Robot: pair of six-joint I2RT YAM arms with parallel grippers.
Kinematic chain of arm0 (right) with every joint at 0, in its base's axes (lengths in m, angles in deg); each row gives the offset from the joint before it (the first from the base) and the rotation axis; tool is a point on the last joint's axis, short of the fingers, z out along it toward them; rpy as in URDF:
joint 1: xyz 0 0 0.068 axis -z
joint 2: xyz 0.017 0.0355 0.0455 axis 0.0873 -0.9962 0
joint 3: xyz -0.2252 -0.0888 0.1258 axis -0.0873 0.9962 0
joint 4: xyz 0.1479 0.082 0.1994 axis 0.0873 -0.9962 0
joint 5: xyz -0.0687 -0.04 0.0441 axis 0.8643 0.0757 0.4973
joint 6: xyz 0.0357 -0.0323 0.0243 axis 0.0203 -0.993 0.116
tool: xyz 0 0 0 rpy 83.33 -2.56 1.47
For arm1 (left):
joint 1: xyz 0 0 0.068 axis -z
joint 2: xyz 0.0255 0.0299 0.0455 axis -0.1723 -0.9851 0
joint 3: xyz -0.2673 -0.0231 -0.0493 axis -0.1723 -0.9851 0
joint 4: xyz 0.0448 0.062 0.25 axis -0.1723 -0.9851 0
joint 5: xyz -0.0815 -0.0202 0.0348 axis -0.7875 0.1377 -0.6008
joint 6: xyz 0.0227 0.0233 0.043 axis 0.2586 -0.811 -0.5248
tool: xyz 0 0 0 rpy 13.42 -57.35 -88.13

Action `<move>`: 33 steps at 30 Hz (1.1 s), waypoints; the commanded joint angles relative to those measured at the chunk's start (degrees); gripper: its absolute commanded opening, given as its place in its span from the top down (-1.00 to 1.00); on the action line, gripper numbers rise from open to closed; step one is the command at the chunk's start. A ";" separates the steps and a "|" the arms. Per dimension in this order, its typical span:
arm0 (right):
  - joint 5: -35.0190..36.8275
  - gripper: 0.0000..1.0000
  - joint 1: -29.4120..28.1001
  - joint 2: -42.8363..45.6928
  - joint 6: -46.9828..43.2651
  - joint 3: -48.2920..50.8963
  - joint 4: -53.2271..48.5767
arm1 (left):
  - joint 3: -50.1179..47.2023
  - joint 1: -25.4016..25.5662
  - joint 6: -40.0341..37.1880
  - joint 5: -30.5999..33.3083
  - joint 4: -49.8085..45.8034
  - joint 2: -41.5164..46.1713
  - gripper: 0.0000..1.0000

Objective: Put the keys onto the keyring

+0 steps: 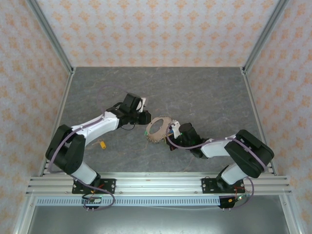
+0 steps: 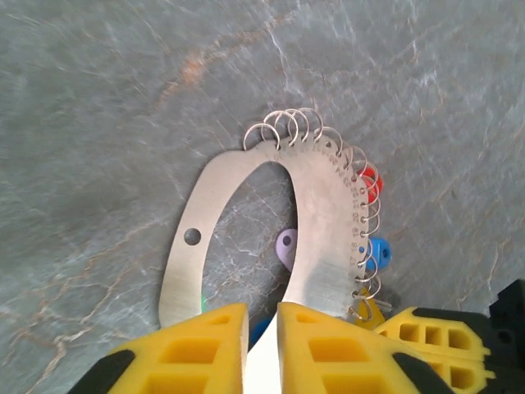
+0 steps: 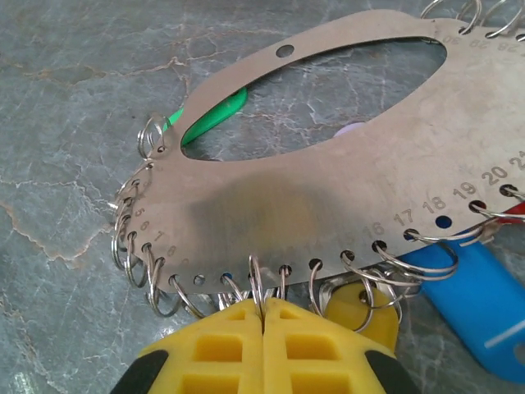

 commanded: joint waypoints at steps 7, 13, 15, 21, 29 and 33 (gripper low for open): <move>1.41 1.00 0.07 0.69 -0.53 -1.72 -11.50 | 4.44 2.60 -3.65 -5.22 -1.94 -9.92 0.78; 2.86 1.00 0.10 0.24 -2.72 -2.38 -9.22 | 6.70 4.07 -5.07 -5.46 -4.02 -14.35 0.85; 1.95 1.00 0.03 0.21 -4.83 -3.32 -10.94 | 7.07 4.28 -5.15 -4.54 -5.14 -15.46 0.89; 0.81 1.00 0.03 -0.35 -9.47 -6.57 -20.43 | 6.24 4.38 -4.74 -1.46 -6.47 -16.96 0.94; -2.48 1.00 -0.43 1.73 -9.56 -6.93 -26.78 | 5.96 4.39 -4.02 -1.18 -6.23 -17.75 0.96; 1.15 1.00 -0.41 4.27 -7.75 -3.89 -18.75 | 5.79 4.51 -4.03 -1.77 -6.21 -17.75 0.96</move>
